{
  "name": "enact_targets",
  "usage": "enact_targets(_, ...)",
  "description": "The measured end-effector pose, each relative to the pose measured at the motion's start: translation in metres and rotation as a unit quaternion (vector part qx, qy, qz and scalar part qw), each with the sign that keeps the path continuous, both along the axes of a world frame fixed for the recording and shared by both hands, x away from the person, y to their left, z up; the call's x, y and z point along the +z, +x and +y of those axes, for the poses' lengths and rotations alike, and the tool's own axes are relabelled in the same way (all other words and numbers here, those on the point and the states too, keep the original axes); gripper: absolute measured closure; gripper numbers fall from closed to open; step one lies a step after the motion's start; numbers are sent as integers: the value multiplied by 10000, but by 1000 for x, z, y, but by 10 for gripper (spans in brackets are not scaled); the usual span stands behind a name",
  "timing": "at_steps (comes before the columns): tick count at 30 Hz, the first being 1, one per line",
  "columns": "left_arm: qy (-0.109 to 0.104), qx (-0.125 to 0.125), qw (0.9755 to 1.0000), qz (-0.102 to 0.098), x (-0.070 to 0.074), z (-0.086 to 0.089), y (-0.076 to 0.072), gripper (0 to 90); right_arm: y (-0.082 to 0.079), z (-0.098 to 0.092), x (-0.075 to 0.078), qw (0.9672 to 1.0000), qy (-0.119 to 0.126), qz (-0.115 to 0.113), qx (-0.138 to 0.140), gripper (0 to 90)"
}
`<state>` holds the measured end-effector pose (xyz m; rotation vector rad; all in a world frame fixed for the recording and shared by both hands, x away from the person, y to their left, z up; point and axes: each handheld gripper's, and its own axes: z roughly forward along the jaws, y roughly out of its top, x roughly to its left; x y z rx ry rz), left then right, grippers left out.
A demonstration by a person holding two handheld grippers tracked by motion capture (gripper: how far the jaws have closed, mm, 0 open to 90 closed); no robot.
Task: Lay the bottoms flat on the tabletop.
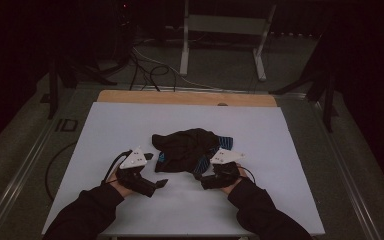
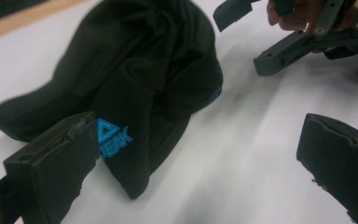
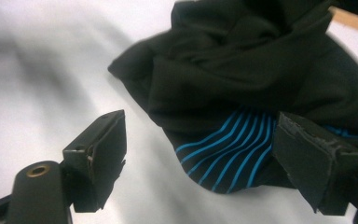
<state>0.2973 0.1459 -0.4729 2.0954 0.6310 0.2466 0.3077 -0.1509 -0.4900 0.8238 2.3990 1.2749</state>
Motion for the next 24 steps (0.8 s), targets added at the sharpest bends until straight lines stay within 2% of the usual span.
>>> enact_targets(1,70,-15,9999,98,-2,-2,3,0,1,1,-2,10000,-37,21,-10,190)
enact_targets(3,205,-30,9996,168,-6,-6,7,0,3,4,-6,9999,-132,31,-67,192)
enact_targets(4,190,-56,9995,236,-8,-7,10,0,5,5,-7,9998,-168,22,-74,192)
enact_targets(7,445,-15,9990,49,-12,-12,13,23,8,9,-11,9992,-341,126,-149,192)
enact_targets(9,597,11,9982,68,-16,-15,17,43,10,12,-13,9989,-401,148,-184,192)
enact_targets(10,597,11,9982,68,-16,-15,17,50,10,12,-13,9989,-401,148,-184,192)
enact_targets(11,741,112,9972,-27,-20,-18,22,50,12,13,-14,9987,-416,209,-214,192)
enact_targets(13,757,242,9968,-4,-22,-19,28,145,16,17,-21,9977,-596,220,-251,193)
enact_targets(16,834,331,9959,-73,-25,-20,33,221,15,20,-24,9972,-685,132,-268,233)
enact_targets(17,820,399,9958,-73,-26,-20,38,278,16,21,-26,9963,-770,72,-375,326)
enact_targets(18,828,404,9957,-99,-26,-21,39,278,16,21,-26,9963,-770,72,-375,326)
enact_targets(19,905,423,9949,-145,-26,-22,40,334,17,21,-26,9957,-829,17,-405,400)
enact_targets(20,1005,499,9935,-206,-27,-23,42,334,17,21,-26,9957,-829,17,-405,400)
enact_targets(21,1033,542,9930,-198,-27,-24,44,371,17,20,-25,9954,-870,-50,-410,481)
enact_targets(22,1033,515,9932,-172,-27,-24,45,493,18,19,-23,9953,-863,-18,-433,576)
enact_targets(24,1115,513,9923,-188,-28,-26,47,612,18,18,-23,9950,-921,-53,-377,668)
